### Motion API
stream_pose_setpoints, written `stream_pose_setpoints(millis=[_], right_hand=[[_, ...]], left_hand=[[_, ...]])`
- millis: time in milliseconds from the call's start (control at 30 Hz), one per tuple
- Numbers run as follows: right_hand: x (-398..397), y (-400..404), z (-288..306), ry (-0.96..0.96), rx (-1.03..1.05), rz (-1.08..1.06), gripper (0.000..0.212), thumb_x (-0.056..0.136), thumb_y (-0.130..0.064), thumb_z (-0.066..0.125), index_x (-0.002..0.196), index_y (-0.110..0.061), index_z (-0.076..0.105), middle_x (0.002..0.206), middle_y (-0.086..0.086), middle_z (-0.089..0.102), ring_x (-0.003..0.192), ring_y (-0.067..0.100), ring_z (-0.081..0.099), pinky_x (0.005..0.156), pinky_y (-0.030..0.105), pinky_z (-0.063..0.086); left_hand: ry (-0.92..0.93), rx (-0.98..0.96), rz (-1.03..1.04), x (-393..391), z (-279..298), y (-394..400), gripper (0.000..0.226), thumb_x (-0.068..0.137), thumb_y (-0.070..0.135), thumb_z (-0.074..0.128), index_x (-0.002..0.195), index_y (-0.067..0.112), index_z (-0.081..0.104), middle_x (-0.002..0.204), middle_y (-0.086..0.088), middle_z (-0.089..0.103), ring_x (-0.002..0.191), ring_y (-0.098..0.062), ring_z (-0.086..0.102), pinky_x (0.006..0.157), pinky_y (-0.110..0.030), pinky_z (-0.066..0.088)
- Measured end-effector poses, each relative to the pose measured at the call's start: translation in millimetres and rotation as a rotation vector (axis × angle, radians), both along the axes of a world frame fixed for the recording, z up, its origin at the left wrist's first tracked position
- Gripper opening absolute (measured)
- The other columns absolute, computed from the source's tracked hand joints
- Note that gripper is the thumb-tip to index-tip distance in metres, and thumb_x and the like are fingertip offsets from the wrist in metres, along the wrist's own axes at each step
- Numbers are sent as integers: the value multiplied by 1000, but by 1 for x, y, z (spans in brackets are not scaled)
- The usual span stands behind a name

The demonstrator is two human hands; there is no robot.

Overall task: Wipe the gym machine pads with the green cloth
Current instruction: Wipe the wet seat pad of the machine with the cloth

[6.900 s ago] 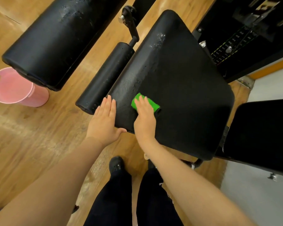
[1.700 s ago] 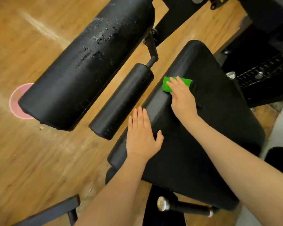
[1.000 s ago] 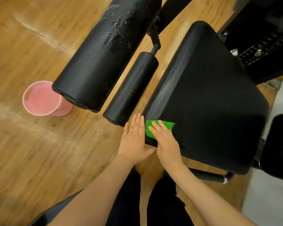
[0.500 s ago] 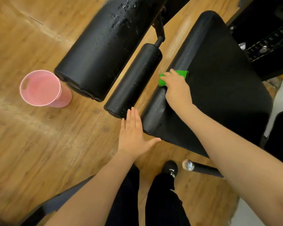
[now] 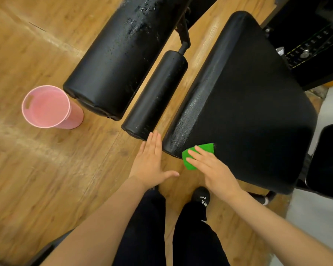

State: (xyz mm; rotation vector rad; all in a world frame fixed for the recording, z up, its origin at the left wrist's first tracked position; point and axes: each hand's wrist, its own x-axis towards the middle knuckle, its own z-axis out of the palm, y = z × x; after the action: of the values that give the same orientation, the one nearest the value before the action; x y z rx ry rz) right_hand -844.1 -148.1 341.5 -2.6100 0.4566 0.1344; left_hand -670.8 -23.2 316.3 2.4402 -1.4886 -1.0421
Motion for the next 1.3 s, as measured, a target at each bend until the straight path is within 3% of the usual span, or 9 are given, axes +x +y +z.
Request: stream_pose_setpoints(millis=[167,300,500,700,800,933,1000,1133,1300], right_hand=[[40,-1,6,-58,-49,-67,52,79,-1,31,121,-5,60,130,10,57,127,28,45,103,44,34],[80,7,-6,-84,-121,55,48,70,2,49,115,-3,64,123,14,62,119,34,54,98,47,40],[9,2,-12,-109,-78,45,54,75,12,41,122,-6,59,131,9,56,128,24,42,102,44,33],[-19,-14,1,-45,-87,-92,52,70,15,41,113,-3,65,121,13,62,122,28,50,86,54,50],[31,-26,14,-92,-77,-116,53,70,23,56,117,-1,63,126,14,59,123,32,49,104,37,35],[126,-46,22,243,-45,-21,55,91,7,44,142,-9,36,151,9,31,141,21,22,114,32,15],[149,-38,16,445,-95,1,51,93,-1,47,142,-9,36,149,12,33,137,25,30,111,34,23],[121,-18,3,244,-111,156,33,89,-2,50,120,-8,61,128,15,56,123,30,46,104,44,37],[58,-18,11,38,-94,285,56,64,18,69,115,-6,65,123,10,62,124,25,50,103,45,29]], left_hand=[[-78,56,-2,3,-2,2,125,77,78,51,147,7,-24,157,-10,-26,144,-22,-24,120,-38,-8],[-86,67,12,2,-4,8,118,80,77,47,138,9,-31,156,-11,-27,144,-22,-25,120,-37,-10],[-51,34,-11,5,-1,19,114,82,76,43,137,10,-32,144,-7,-36,137,-18,-31,118,-34,-12],[-35,-58,-39,-6,4,7,110,85,73,41,140,9,-28,159,-11,-19,147,-21,-17,120,-34,-7],[-60,-58,-19,-11,0,12,105,88,72,39,141,10,-27,160,-11,-17,142,-16,-23,120,-35,-9],[-69,-41,-26,-12,-1,16,99,91,68,36,141,11,-27,160,-10,-18,140,-16,-26,119,-37,-10],[-78,-37,-36,-10,-2,19,95,93,66,33,147,10,-22,160,-11,-18,143,-18,-23,119,-37,-11],[-89,11,-7,-6,-5,35,90,95,66,23,149,6,-17,159,-12,-19,134,-15,-29,117,-34,-13],[-59,44,9,4,-6,50,89,93,67,21,141,9,-26,159,-12,-20,134,-15,-30,114,-32,-16]])
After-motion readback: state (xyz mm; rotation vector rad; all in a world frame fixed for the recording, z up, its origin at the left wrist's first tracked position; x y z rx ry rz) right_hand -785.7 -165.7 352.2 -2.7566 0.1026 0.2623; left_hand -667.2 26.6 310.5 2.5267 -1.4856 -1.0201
